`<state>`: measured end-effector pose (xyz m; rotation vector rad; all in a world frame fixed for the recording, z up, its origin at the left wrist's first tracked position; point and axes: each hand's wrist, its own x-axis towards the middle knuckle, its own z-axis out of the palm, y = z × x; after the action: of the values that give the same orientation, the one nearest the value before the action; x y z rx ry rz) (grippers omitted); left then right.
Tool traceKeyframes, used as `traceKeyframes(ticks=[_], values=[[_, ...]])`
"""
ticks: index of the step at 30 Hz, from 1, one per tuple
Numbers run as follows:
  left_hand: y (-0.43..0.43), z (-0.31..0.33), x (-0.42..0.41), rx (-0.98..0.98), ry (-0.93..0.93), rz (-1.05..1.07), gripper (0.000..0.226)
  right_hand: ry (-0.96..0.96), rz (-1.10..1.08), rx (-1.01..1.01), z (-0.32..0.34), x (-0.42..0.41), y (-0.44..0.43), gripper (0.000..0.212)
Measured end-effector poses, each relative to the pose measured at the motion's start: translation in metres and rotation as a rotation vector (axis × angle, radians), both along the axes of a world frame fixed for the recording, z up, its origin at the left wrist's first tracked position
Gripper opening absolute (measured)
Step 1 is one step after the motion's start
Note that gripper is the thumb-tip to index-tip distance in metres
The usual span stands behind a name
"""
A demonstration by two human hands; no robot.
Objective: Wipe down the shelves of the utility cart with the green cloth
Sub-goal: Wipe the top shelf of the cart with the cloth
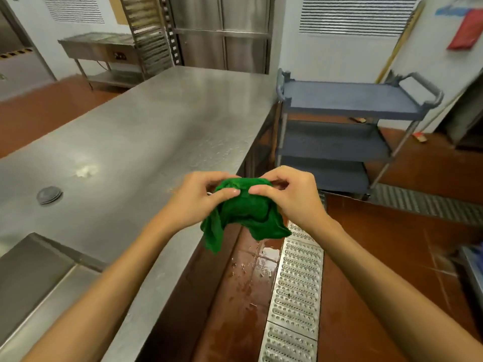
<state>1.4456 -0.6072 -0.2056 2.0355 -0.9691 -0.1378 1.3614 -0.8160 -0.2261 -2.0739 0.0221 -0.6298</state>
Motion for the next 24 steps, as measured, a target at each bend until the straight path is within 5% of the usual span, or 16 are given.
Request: traceKeyframes(ticks=[9, 14, 21, 24], values=[[-0.131, 0.004, 0.032, 0.170, -0.107, -0.212, 0.040, 0.071, -0.086, 0.053, -0.002, 0.016, -0.110, 0.019], [-0.206, -0.006, 0.064, 0.035, -0.255, -0.144, 0.018, 0.136, -0.109, 0.094, -0.004, 0.031, -0.165, 0.023], [-0.302, -0.010, 0.127, -0.056, -0.241, -0.217, 0.009, 0.385, -0.150, -0.021, -0.037, 0.070, -0.242, 0.063], [-0.336, -0.007, 0.168, -0.079, -0.220, -0.270, 0.008, 0.377, -0.191, -0.125, -0.045, 0.104, -0.265, 0.051]])
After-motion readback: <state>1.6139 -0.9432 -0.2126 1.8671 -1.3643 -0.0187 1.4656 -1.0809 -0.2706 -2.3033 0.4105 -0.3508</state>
